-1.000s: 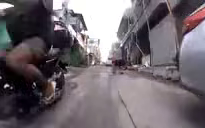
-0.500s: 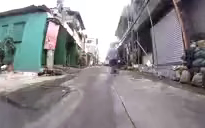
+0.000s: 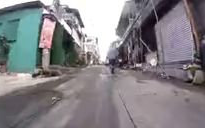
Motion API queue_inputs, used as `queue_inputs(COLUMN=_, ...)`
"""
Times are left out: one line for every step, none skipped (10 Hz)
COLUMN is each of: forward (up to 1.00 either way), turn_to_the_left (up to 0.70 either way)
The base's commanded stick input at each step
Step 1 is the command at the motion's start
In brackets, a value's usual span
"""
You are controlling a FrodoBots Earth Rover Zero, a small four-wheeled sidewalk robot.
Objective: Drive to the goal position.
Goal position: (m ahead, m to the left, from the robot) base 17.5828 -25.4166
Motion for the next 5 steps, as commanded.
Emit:
queue_inputs(forward=1.00, turn_to_the_left=0.00)
queue_inputs(forward=1.00, turn_to_the_left=0.00)
queue_inputs(forward=1.00, turn_to_the_left=0.00)
queue_inputs(forward=1.00, turn_to_the_left=0.00)
queue_inputs(forward=1.00, turn_to_the_left=0.00)
